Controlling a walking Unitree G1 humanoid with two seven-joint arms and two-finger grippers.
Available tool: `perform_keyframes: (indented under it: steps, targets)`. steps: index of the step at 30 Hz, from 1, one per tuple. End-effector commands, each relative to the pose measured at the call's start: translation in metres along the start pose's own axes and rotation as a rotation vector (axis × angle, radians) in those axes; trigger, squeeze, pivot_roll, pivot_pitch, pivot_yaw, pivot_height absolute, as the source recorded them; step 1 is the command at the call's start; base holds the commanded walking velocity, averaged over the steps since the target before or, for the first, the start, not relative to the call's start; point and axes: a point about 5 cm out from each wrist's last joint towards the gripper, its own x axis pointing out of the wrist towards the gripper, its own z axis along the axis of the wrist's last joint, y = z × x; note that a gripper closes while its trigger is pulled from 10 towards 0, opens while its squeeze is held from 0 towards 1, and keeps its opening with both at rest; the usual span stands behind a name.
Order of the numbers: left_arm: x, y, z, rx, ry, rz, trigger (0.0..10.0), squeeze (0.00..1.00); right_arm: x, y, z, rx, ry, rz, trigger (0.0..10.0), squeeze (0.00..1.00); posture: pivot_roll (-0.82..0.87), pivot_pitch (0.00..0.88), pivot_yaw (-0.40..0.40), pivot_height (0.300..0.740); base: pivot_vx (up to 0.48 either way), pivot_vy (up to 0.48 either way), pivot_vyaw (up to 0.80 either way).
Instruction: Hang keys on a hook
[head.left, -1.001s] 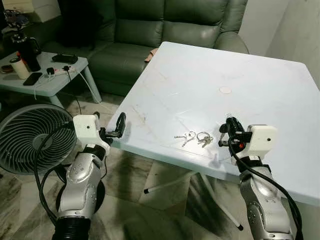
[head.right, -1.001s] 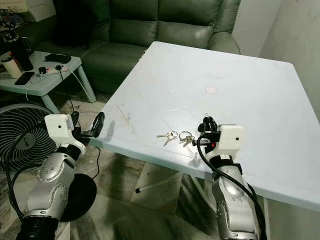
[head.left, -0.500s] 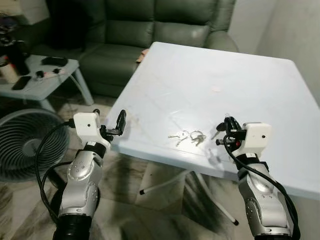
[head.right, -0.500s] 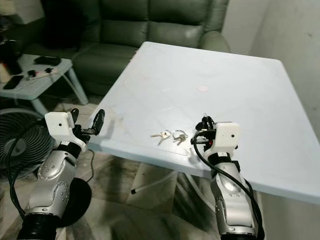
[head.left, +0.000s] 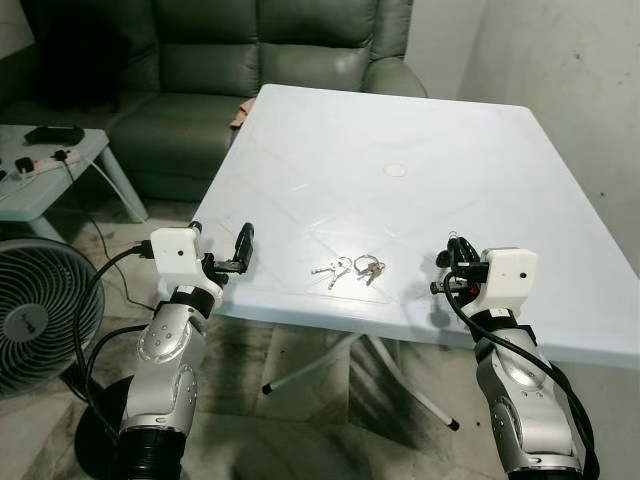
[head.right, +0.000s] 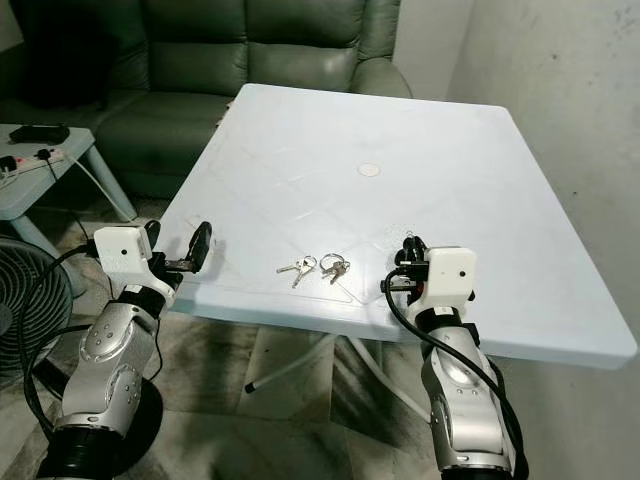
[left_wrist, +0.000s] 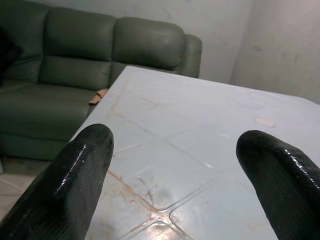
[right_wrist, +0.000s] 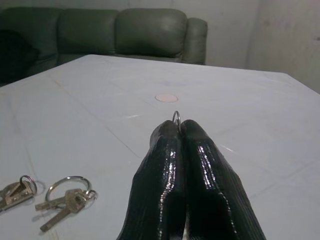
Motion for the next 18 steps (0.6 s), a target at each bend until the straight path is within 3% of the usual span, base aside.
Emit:
perform_keyframes:
  steps: [1,14,18]
  targets:
    - [0.0035,-0.0013,0.0025,0.014,-0.008,-0.014,10.0,0.00,0.0026,0.0021,0.0029,-0.003,-0.015,0.004,10.0,0.00,-0.01,0.000,0.007,0.732,0.000,0.000,-0.73]
    - [0.0031,-0.0047,0.0002,-0.002,0.002,-0.014,10.0,0.00,0.0014,0.0006,0.0031,-0.012,-0.012,0.011,10.0,0.00,-0.02,0.000,-0.004,0.732,0.000,0.000,-0.72]
    - [0.0030,-0.0050,0.0003,-0.001,0.000,-0.012,10.0,0.00,0.0013,0.0006,0.0032,-0.014,-0.011,0.013,10.0,0.00,-0.02,0.000,-0.005,0.732,0.000,0.311,-0.73]
